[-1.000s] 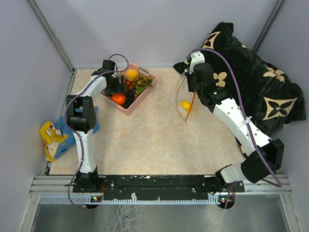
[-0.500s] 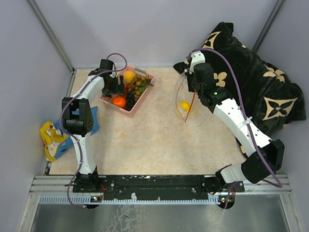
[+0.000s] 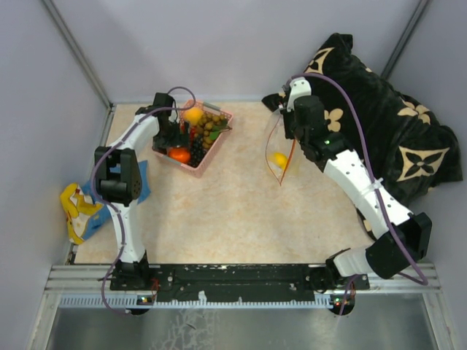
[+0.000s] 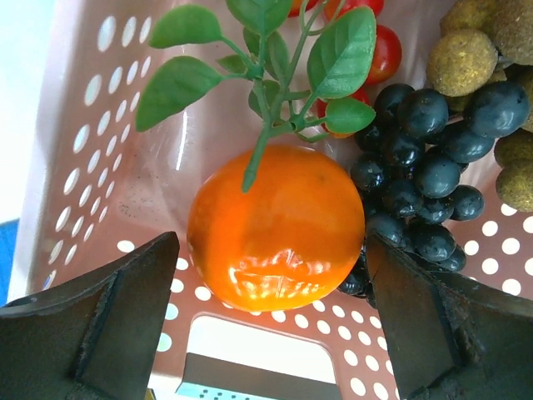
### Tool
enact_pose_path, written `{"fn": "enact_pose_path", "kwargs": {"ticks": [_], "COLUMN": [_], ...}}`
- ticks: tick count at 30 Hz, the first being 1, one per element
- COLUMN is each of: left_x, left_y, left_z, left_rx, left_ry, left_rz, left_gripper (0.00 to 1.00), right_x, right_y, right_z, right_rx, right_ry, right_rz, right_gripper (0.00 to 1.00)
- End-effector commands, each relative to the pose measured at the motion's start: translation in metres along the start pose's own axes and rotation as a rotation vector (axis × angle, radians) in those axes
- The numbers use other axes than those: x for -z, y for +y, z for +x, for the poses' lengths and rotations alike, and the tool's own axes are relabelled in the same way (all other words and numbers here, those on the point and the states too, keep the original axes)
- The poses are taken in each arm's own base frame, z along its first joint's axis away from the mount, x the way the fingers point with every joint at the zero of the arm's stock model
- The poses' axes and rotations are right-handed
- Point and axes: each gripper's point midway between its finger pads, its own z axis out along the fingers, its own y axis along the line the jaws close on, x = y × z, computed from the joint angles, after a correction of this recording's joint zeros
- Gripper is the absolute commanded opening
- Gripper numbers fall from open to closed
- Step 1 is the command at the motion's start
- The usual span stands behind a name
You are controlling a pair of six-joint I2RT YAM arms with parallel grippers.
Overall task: Place the food in the zip-top bag and seal the zipper
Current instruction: Pick up the fake fruit from the bin.
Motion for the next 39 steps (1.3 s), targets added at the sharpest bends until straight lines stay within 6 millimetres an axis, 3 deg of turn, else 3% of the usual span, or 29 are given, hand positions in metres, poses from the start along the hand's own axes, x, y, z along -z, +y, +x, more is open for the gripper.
{"fn": "enact_pose_path", "kwargs": {"ticks": [1,9,14,20,29,34,39], "left_x": [-0.013,-0.032,-0.023,0.012,0.067,0.1,0.138], "left_y": [-0.006,-0.008,-0.008,-0.013,-0.04,-0.07,-0.115], "left_z": [0.016,0.028,0.019,0.001,-0.022,-0.029,-0.031], "left_rx": [-0.048,-0.052,-0.045,-0.034,-0.035,-0.054,-0.135], "left_ry": [0.072,0.129,0.107,0.005,-0.225,-0.365,-0.532], "left_rz": [0.012,0.015,0.005,0.013,0.101,0.185,0.292], "left_gripper": [0.99,0.98,0.86,0.7,0.66,0.65,0.66], "right_x": [0.006,0.004,0.005,0.008,0.013,0.014,0.015], "right_y": [0.001,0.001,0.002,0.001,0.004,0.008,0.017], "right_z": [-0.023,-0.021,-0.022,-0.027,-0.032,-0.033,-0.034], "right_rx": [-0.02,-0.017,-0.018,-0.021,-0.02,-0.027,-0.021], "right_ry": [-0.079,-0.073,-0.074,-0.083,-0.092,-0.092,-0.087], "right_rz": [-0.003,-0.003,-0.008,-0.007,-0.02,-0.035,-0.054], "right_gripper": [0.0,0.0,0.0,0.0,0.0,0.0,0.0]}}
